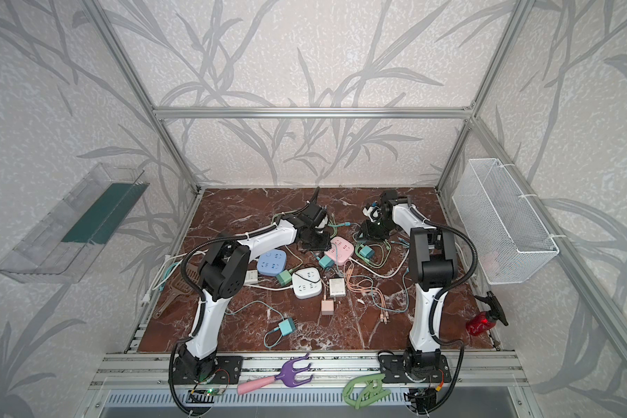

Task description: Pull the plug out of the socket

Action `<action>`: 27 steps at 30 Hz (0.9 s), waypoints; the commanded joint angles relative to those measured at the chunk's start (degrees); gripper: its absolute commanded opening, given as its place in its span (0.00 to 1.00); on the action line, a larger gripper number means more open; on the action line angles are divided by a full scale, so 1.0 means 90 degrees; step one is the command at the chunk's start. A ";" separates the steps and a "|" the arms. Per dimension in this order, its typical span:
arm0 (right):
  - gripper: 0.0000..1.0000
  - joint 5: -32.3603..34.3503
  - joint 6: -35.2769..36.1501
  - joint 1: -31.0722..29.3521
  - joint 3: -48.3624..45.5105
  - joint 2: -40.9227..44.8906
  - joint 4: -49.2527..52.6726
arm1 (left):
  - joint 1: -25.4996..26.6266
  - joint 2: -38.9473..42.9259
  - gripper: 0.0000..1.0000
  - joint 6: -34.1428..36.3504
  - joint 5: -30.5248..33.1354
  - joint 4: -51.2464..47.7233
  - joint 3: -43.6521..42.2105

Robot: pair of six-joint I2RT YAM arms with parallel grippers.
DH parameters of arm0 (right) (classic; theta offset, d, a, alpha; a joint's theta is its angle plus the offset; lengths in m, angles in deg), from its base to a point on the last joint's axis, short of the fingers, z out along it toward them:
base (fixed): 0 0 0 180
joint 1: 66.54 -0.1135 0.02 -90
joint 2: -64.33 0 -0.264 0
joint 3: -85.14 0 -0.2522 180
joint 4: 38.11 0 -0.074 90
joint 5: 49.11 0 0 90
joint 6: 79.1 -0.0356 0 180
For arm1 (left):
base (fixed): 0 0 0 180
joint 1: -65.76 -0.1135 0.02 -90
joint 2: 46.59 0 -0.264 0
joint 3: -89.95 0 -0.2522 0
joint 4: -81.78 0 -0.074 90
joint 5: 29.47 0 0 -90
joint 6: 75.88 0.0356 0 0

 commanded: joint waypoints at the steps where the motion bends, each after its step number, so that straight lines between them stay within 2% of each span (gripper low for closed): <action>1: 0.36 0.0037 0.0009 0.0023 0.0211 -0.0125 0.0357 | 0.0047 -0.0205 0.39 0.0055 0.0279 -0.0706 -0.0308; 11: 0.47 0.0133 0.0002 0.0023 0.0337 -0.0253 0.0565 | 0.0051 -0.0161 0.39 0.0051 0.0320 -0.0723 -0.0317; 27: 0.67 0.0353 -0.0123 0.0023 0.0294 0.0102 0.0451 | 0.0055 0.0094 0.41 0.0034 0.0426 -0.0706 -0.0278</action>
